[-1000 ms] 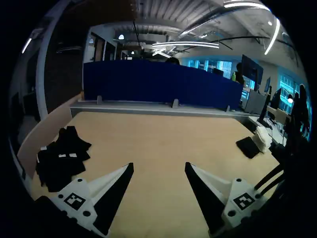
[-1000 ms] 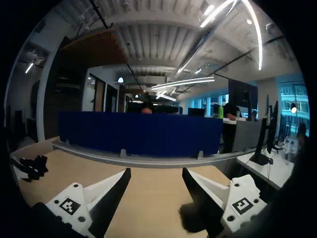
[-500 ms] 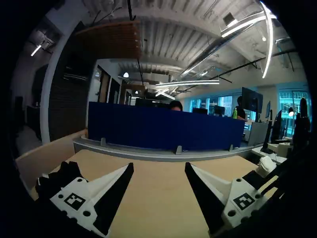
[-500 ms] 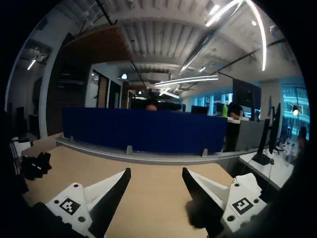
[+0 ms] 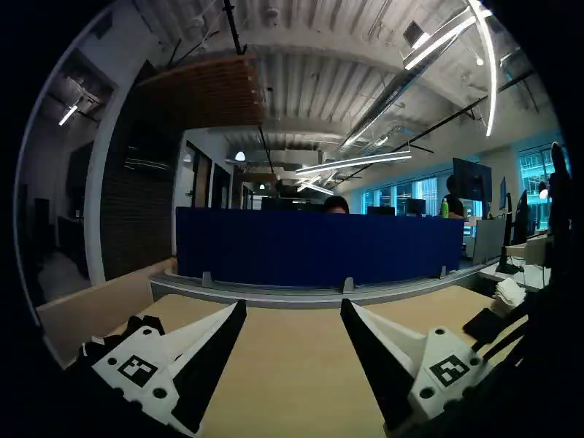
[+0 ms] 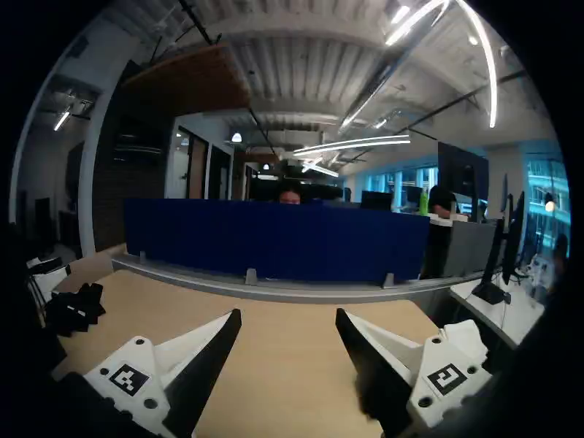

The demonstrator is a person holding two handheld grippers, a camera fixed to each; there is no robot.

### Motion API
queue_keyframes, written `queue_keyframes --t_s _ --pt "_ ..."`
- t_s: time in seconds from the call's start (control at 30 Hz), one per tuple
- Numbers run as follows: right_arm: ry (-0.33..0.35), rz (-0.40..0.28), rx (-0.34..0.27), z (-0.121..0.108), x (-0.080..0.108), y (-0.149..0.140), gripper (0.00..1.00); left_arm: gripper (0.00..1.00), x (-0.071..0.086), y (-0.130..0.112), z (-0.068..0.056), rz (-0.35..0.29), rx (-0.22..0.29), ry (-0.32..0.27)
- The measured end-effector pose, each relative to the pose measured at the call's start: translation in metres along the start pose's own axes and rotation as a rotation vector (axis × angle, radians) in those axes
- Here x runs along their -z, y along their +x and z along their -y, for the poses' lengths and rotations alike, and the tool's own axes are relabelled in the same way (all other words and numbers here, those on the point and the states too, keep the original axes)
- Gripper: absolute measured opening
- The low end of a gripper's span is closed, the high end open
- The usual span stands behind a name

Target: Fold towel

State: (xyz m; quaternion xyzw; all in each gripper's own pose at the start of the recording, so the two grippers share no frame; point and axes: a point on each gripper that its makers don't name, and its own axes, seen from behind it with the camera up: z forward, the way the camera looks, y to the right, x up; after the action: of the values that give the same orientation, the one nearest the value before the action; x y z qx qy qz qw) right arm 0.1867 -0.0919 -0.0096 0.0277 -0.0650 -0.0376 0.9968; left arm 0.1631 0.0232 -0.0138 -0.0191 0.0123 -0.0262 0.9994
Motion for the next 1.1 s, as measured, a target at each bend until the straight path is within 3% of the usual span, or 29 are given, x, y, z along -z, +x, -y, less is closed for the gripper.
queue_keyframes --t_s 0.3,0.5,1.1 --pt "0.015 0.008 0.022 0.008 0.0 -0.002 1.0 0.96 0.002 -0.023 0.015 -0.011 -0.053 0.049" --pt "0.023 0.008 0.01 0.014 -0.008 -0.007 1.0 0.96 0.0 -0.047 0.022 -0.009 -0.062 0.072" --pt "0.021 -0.002 0.053 0.027 -0.032 -0.043 1.0 0.96 -0.01 -0.134 0.037 -0.01 -0.069 0.093"
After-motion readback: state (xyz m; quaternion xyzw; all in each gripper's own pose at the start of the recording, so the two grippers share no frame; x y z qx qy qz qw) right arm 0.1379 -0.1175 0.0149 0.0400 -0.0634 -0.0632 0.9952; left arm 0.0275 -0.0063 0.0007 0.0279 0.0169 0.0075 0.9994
